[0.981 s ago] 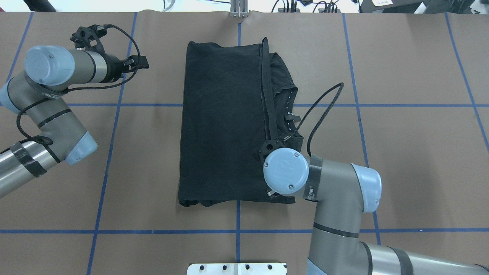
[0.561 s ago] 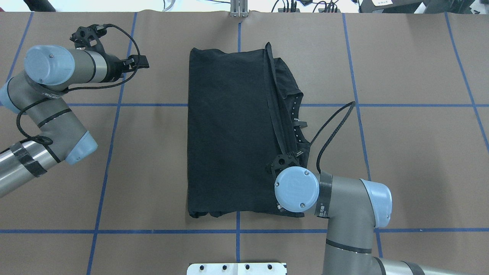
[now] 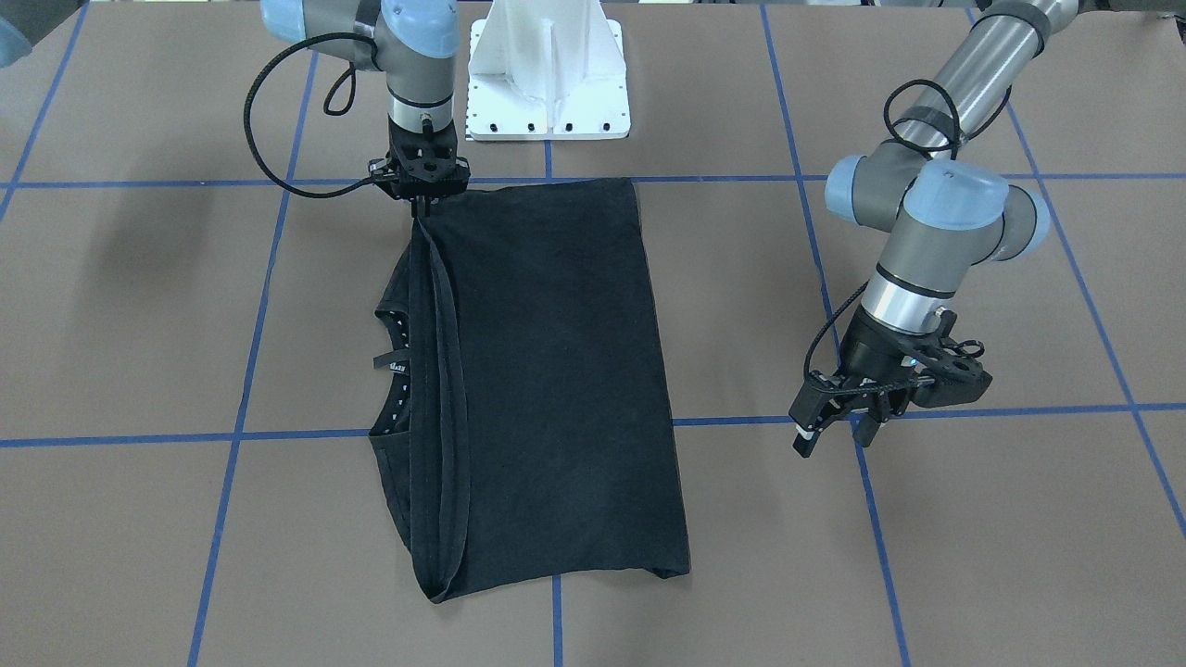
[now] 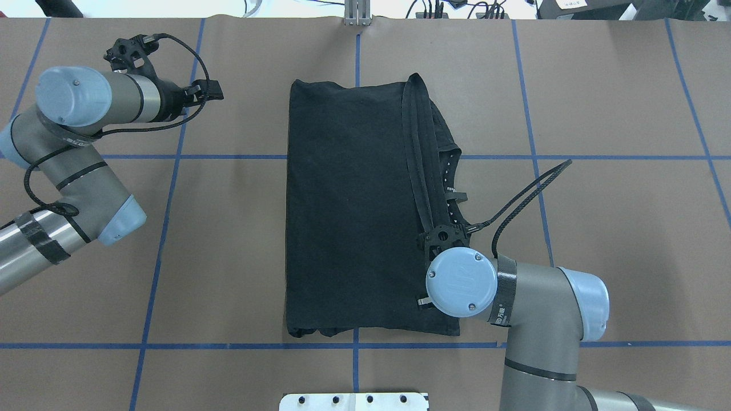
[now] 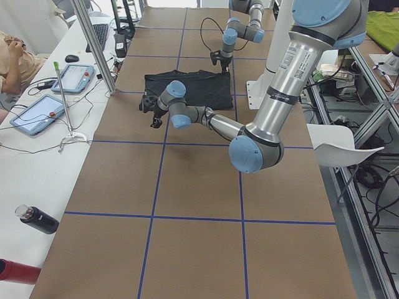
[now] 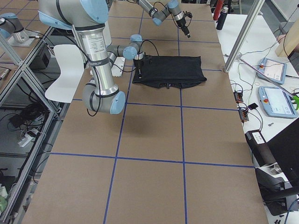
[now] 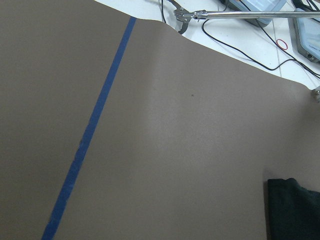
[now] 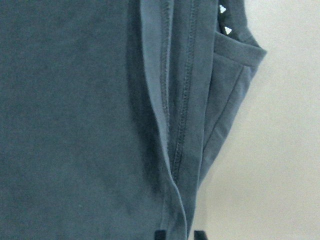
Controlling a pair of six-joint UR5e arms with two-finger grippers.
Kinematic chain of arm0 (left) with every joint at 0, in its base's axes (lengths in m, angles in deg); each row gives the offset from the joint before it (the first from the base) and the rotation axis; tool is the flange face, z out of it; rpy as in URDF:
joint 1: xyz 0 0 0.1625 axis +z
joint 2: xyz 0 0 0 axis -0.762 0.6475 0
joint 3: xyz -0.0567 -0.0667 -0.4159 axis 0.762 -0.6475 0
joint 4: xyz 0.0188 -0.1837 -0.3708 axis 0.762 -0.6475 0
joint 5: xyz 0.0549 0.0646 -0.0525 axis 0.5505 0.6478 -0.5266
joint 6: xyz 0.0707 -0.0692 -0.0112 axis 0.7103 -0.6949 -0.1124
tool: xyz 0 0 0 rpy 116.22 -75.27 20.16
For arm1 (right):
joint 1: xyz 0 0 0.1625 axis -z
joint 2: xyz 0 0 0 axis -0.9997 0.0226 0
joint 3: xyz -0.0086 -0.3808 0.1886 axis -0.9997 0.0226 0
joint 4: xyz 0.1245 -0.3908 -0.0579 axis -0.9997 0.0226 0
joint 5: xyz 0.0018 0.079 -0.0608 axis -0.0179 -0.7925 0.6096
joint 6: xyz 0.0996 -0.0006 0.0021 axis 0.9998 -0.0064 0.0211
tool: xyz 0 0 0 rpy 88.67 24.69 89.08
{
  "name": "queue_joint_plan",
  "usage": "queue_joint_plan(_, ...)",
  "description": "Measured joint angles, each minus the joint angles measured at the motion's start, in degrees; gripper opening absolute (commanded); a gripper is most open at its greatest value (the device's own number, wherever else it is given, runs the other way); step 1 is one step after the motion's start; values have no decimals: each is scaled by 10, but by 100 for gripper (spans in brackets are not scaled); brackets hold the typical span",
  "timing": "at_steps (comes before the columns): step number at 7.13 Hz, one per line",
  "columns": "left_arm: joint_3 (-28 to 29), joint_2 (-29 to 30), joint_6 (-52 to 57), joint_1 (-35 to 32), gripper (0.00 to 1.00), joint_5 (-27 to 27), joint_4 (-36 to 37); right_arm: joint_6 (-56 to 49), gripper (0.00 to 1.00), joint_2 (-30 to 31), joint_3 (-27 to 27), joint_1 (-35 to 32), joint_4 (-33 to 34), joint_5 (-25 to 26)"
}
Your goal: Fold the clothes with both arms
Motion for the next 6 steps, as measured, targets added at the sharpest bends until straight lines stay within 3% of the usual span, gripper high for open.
queue_joint_plan(3,-1,0,-6,0,100,1,1,198,99,32,0,6,-100,4)
queue_joint_plan(6,-3,0,-6,1,100,1,1,462,83,63,23,18,-228,47)
